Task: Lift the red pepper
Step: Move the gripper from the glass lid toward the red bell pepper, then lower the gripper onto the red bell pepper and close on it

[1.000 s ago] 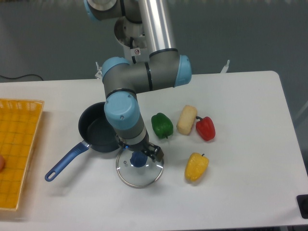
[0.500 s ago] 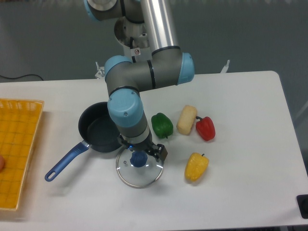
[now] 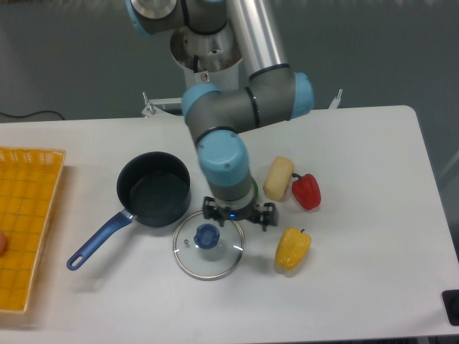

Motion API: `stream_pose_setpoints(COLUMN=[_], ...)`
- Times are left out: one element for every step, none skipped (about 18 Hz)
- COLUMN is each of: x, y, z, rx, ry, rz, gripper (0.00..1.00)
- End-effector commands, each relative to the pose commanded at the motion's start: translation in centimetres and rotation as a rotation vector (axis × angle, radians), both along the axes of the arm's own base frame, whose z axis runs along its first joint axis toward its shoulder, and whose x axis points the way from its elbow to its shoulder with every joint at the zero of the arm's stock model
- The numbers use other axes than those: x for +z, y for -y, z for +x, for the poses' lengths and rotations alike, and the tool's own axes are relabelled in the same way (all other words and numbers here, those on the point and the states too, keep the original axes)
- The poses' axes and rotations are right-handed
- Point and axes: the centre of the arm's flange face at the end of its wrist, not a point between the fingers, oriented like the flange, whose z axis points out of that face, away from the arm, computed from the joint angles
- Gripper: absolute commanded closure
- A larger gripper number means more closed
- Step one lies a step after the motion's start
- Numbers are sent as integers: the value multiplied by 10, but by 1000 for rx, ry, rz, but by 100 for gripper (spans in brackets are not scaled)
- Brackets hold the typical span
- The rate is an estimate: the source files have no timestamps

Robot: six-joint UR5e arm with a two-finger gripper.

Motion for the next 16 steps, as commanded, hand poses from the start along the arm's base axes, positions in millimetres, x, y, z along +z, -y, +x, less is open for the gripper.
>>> stream_pose_setpoints(x=[-1, -1, -5, -8, -11, -11, -9, -8, -5, -8, -8, -9, -12, -16, -24, -29], y=[5, 12, 21, 29, 32, 35, 40, 42, 42, 44, 47, 49, 51, 54, 56, 60], z=[-2, -2, -5, -11, -13, -17, -24, -26, -29, -30, -32, -34, -35, -37, -40, -42], rx=[25, 54, 86, 108, 113, 119, 134, 138, 141, 142, 145, 148, 153, 161, 168, 175], ry=[-2, -14, -33, -49, -52, -52, -54, -55, -61, -59, -56, -52, -51, -44, -33, -26], rz=[-6, -20, -53, -79, -91, -93, -89, -90, -89, -95, -96, -97, -100, -106, -114, -122], gripper=[0, 0, 0, 0, 0, 0, 0, 0, 0, 0, 0, 0, 0, 0, 0, 0])
